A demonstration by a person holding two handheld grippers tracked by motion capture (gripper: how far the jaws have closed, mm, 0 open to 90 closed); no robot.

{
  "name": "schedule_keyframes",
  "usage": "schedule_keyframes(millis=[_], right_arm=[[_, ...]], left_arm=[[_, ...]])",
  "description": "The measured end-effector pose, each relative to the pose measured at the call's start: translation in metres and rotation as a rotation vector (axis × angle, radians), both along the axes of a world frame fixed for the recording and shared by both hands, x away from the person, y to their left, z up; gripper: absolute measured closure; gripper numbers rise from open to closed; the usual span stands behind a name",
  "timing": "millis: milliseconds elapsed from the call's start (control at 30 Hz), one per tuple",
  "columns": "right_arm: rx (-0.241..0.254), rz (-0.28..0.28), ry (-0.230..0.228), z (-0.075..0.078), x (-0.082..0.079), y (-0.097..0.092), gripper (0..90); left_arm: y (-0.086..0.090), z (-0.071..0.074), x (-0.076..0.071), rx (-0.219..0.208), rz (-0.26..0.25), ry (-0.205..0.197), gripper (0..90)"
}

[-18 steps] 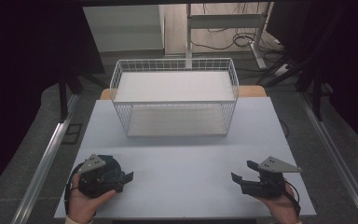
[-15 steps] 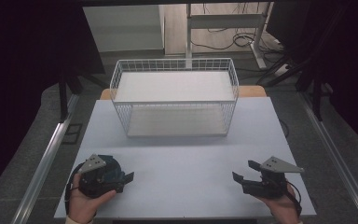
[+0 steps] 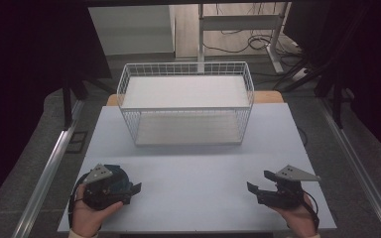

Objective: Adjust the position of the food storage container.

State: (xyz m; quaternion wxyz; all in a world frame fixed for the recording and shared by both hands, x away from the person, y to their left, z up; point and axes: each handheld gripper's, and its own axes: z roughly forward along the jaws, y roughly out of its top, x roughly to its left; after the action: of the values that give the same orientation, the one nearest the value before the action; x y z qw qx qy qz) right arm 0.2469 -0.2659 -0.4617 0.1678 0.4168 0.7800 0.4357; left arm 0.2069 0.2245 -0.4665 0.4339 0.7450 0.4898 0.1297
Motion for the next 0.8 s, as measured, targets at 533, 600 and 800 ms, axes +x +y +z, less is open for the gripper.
schedule_keyframes(millis=[533, 600, 800], right_arm=[[-0.010, -0.008, 0.009, -0.002, 0.000, 0.000, 24.0], [-0.009, -0.018, 0.008, -0.001, 0.001, -0.003, 24.1], [0.008, -0.025, 0.012, -0.002, 0.002, -0.007, 24.4]], left_arm=[[0.004, 0.007, -0.005, 0.030, 0.011, -0.007, 21.6], [0.011, 0.010, -0.007, 0.037, 0.033, -0.004, 21.8], [0.031, 0.017, -0.014, 0.066, 0.076, 0.007, 23.0]])
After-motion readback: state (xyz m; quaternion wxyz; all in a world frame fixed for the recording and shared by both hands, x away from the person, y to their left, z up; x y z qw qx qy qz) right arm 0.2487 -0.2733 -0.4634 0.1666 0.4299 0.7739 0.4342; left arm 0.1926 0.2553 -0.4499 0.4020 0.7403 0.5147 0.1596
